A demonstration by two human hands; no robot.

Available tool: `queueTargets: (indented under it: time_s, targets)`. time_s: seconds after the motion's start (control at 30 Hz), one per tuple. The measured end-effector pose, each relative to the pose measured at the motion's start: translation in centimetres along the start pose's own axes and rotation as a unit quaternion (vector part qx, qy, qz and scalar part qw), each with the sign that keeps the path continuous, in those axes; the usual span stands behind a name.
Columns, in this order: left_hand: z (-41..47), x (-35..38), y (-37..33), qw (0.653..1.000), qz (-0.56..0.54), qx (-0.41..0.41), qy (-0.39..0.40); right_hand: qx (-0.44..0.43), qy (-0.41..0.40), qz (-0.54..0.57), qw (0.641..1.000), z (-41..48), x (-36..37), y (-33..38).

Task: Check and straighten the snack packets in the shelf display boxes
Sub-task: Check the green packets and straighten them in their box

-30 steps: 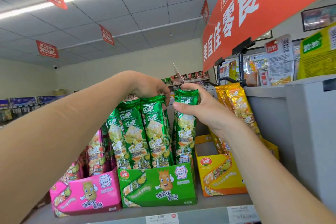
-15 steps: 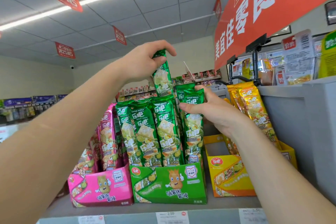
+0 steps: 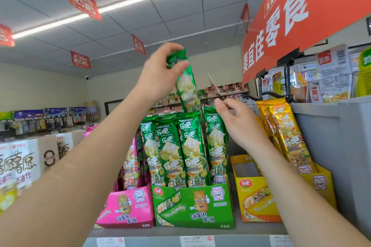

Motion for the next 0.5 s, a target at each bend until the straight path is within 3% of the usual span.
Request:
queueTargets:
  time_s: [0.1,0.27,0.5]
  targets:
    - [-0.6,-2.4,-1.8,0.988,-0.08,0.05,-0.123,0.0,0.014,0.0,1.0,-0.4,0.3,-0.1]
    - [-2.8,-4.9,-3.6,0.945,-0.129,0.141,-0.264,0.043,0.044,-0.037,0.997,-0.6,1.0,-1.2]
    - [-5.7,-6.3,-4.1,0.927,-0.184,0.146,-0.293,0.057,0.045,0.1,0.992,-0.6,0.3,0.2]
Point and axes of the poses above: each hand's wrist, its own z-axis towards the middle knuckle, its own x-axis out of the palm, y = z × x, the point moved 4 cm from there along z, towards the middle knuckle, and after that the axes turned 5 degrees about -x, right-handed, at the moved point
